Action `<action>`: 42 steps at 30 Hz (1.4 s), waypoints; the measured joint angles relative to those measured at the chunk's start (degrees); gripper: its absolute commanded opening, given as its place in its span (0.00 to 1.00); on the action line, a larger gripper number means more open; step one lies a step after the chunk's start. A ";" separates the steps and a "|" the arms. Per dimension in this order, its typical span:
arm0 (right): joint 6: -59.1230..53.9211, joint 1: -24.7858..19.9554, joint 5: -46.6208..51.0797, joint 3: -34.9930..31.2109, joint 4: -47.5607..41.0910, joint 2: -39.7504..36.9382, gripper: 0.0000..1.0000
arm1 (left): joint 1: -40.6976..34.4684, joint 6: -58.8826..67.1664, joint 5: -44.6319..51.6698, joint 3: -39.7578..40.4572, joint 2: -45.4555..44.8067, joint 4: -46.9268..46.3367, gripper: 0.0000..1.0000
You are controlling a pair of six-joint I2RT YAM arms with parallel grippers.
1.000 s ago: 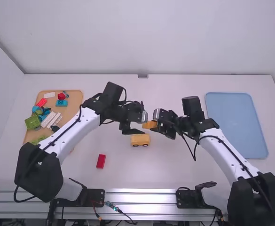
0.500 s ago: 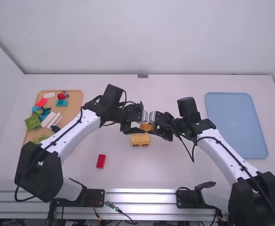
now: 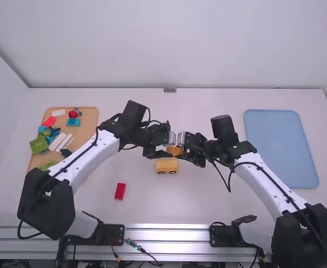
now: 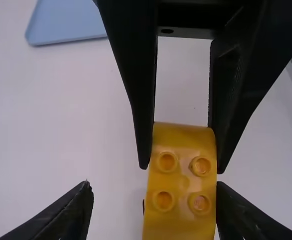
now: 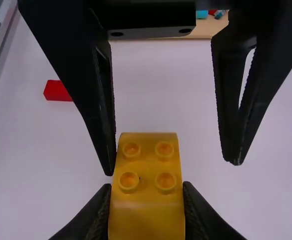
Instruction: Assemble lego blocks to make yellow taxi
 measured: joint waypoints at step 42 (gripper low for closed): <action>-1.73 -0.33 -0.44 0.00 -1.33 0.00 0.00 | -0.15 4.66 4.76 0.00 1.01 -1.29 0.46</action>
